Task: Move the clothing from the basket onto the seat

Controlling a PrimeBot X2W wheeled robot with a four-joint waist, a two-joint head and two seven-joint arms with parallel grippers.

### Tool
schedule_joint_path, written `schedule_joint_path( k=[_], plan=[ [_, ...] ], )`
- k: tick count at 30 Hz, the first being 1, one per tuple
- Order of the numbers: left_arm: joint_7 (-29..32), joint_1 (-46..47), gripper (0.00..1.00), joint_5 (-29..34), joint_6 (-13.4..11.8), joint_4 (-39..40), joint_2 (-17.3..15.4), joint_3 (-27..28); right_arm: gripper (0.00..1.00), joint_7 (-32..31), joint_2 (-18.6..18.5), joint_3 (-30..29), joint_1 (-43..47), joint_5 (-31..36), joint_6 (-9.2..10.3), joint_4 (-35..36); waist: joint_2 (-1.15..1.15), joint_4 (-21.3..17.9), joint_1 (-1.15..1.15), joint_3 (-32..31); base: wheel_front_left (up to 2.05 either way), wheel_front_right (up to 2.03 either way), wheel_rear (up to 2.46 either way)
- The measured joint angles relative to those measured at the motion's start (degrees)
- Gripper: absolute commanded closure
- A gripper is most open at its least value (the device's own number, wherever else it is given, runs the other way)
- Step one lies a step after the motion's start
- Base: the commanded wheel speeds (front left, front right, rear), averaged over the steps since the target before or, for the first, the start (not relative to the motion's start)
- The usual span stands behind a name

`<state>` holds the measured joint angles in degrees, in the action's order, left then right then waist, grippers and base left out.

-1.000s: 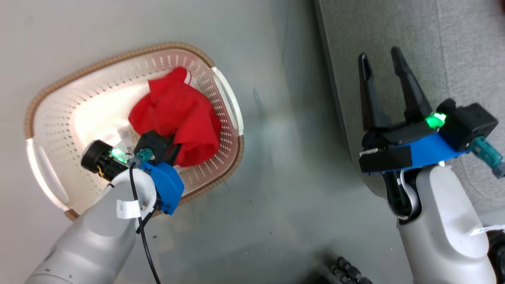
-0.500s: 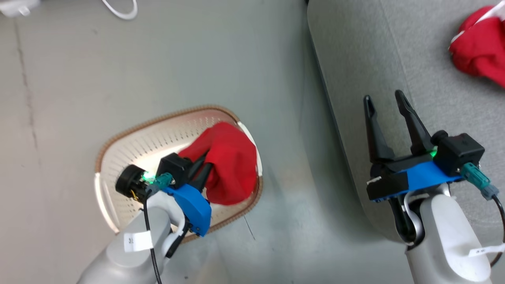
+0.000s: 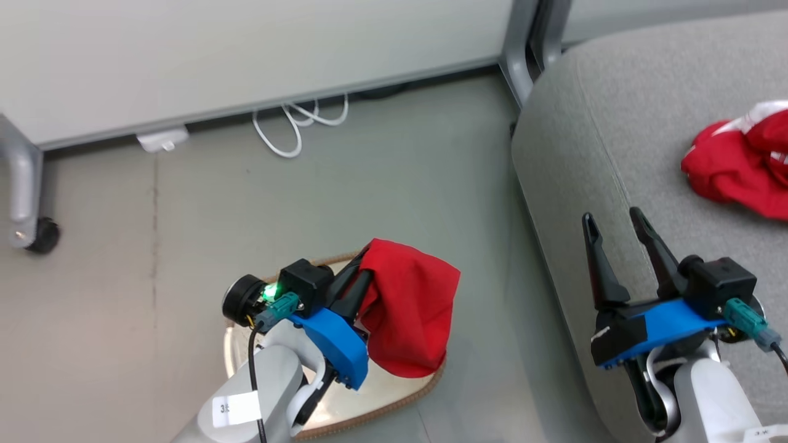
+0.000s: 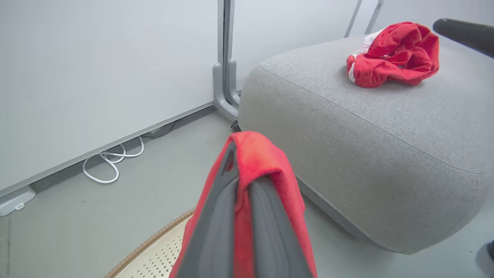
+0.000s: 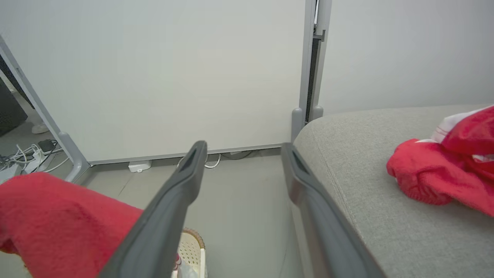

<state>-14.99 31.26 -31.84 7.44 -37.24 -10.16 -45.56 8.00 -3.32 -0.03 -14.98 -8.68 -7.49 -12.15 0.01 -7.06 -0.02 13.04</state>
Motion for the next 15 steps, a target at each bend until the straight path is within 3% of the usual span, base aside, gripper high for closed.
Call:
schedule_joint_path(
  k=[15],
  plan=[
    [0.0, 7.65, 1.0, -4.93, 0.0, -0.34, 3.46, -6.08, 0.0, -3.41, 0.05, -0.85, 5.7, 0.05, 0.0, 2.45, 0.0, 5.18, 0.01, -9.06, 0.0, 0.0, 0.0]
  ],
)
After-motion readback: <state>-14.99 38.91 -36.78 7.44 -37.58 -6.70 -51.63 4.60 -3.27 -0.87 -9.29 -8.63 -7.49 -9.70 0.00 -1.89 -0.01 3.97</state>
